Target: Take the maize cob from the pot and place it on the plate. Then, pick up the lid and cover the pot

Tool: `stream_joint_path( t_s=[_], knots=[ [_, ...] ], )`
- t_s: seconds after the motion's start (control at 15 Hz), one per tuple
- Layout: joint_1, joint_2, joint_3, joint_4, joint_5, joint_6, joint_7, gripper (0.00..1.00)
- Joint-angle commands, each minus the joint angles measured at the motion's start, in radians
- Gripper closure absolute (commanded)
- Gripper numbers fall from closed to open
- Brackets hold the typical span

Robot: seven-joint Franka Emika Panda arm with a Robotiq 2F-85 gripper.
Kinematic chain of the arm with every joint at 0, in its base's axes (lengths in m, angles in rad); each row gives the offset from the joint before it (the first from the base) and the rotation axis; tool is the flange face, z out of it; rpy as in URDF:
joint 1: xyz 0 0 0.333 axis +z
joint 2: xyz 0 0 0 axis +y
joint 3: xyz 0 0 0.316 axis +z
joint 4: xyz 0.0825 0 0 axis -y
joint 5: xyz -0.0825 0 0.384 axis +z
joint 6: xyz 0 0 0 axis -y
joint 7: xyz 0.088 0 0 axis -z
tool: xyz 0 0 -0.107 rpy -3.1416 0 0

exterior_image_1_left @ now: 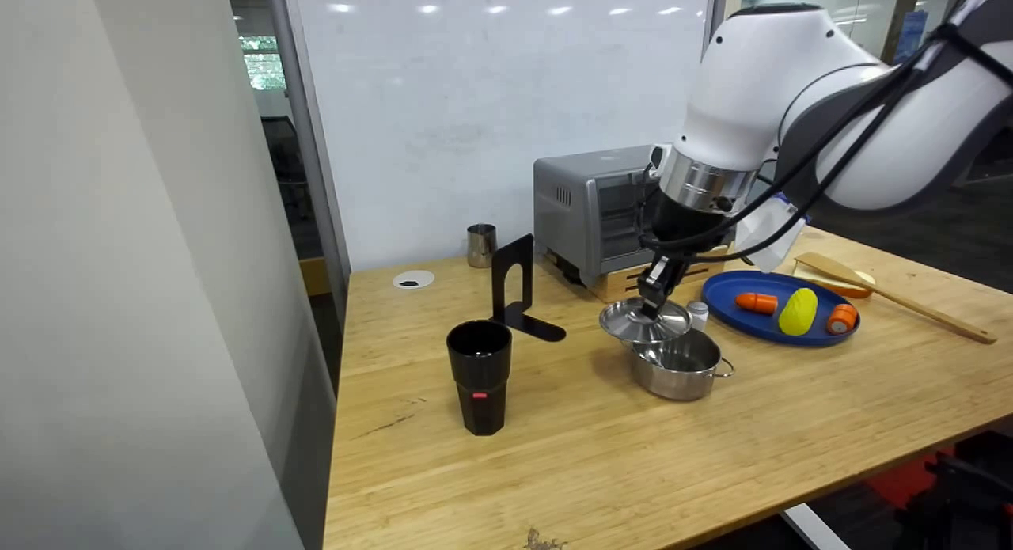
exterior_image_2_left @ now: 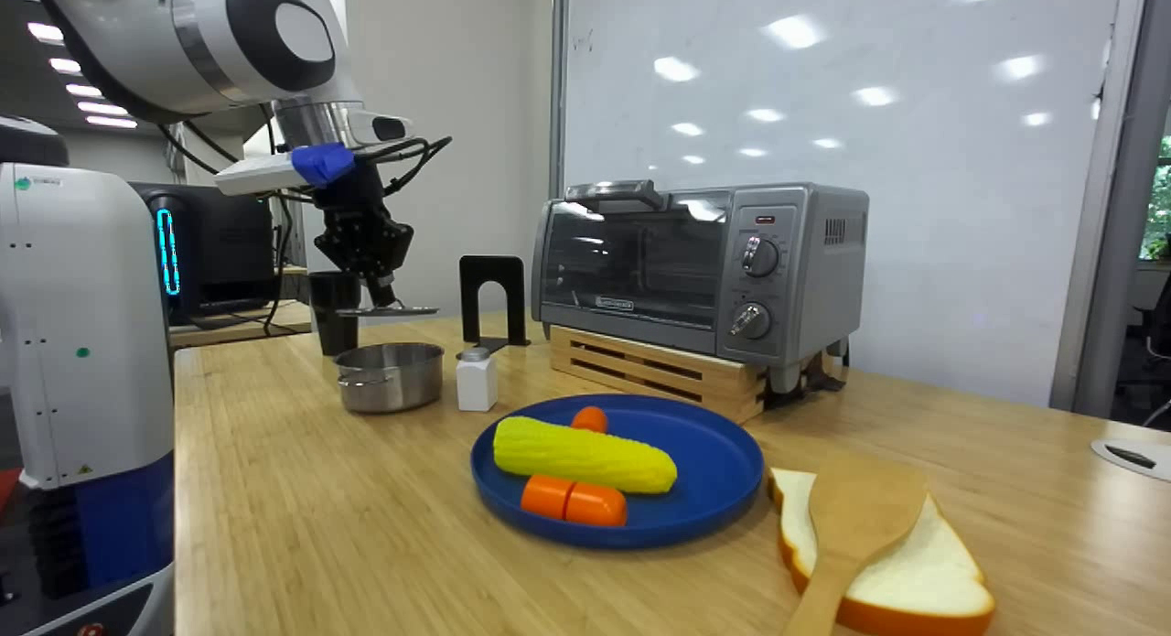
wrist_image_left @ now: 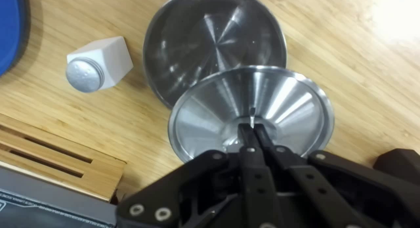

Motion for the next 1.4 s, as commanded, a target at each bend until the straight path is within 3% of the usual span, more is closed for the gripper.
stream_joint_path(
  t_s=[0.0, 0.73, 1.33],
  knots=[
    [-0.025, -0.037, 0.012, -0.077, -0.07, 0.062, 0.064, 0.99],
    [-0.044, -0.042, -0.039, -0.165, -0.276, 0.228, 0.249, 0.99],
    [-0.051, -0.028, -0.065, -0.175, -0.328, 0.224, 0.297, 0.99]
  ],
)
